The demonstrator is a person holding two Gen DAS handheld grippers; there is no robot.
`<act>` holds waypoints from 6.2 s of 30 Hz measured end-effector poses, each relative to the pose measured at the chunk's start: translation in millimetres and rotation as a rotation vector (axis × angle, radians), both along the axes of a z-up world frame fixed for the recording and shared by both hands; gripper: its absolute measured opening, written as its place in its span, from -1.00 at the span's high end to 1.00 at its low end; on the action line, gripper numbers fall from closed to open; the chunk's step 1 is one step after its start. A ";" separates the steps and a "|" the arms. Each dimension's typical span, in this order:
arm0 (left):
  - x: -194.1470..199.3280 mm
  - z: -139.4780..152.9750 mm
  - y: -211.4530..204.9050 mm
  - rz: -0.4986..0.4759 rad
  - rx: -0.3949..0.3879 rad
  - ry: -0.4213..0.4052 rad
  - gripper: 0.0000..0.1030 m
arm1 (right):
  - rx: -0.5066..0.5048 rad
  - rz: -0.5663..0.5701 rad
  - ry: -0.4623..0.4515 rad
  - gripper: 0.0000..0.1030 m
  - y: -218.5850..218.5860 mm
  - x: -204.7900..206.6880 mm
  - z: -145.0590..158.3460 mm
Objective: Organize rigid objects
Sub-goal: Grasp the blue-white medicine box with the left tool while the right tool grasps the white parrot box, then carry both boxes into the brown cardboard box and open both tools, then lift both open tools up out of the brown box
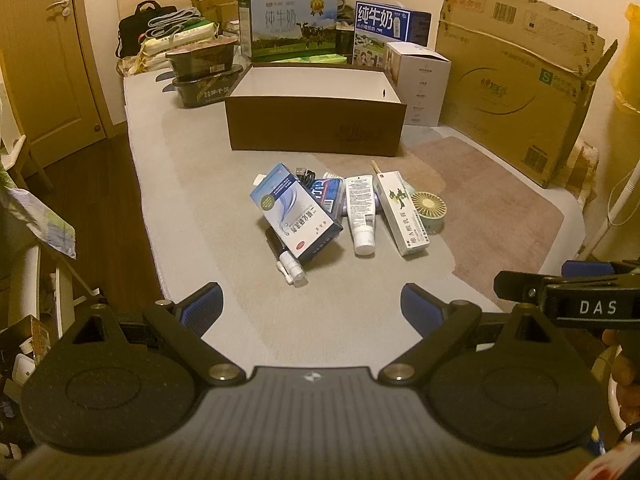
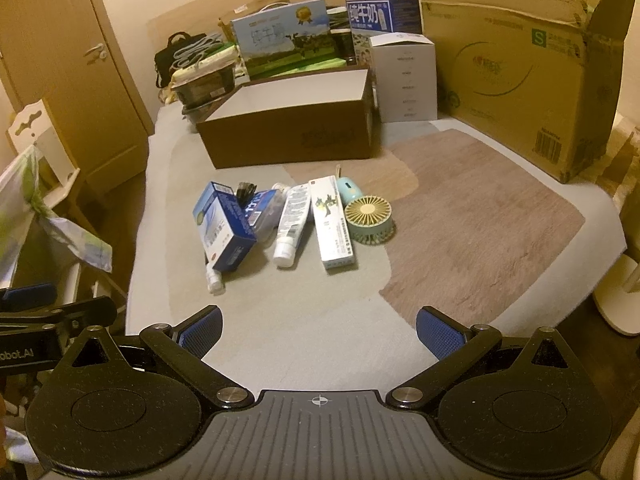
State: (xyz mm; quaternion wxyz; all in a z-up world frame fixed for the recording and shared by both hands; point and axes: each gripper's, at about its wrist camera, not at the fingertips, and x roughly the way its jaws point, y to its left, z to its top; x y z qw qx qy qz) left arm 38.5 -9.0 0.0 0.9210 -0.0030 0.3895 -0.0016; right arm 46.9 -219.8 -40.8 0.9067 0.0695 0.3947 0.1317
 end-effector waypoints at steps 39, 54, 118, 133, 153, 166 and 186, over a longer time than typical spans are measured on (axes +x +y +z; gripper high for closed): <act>149.6 -81.4 31.1 0.038 -0.102 0.084 -0.70 | -0.001 0.033 0.000 -0.41 -2.2 147.9 -62.4; 198.0 -111.2 59.7 0.094 -0.229 0.115 -0.68 | -0.032 0.107 0.018 -0.17 29.2 201.4 -90.9; 441.7 -1.5 49.9 -0.141 0.015 -0.092 -0.33 | 0.073 0.082 -0.122 0.26 55.0 426.8 44.6; 518.9 -61.9 51.9 -0.135 0.035 0.029 -0.33 | 0.040 0.016 0.009 0.26 71.2 510.9 -13.1; 541.2 -103.9 48.7 -0.149 0.053 0.155 -0.43 | 0.007 0.027 0.106 -0.13 73.2 526.5 -51.9; 516.9 -80.7 49.7 -0.130 0.058 0.118 -0.44 | 0.013 0.058 0.099 -0.14 67.6 505.8 -40.7; 417.9 2.5 51.1 -0.120 0.020 -0.021 -0.44 | 0.072 0.111 -0.014 -0.14 48.6 415.1 29.1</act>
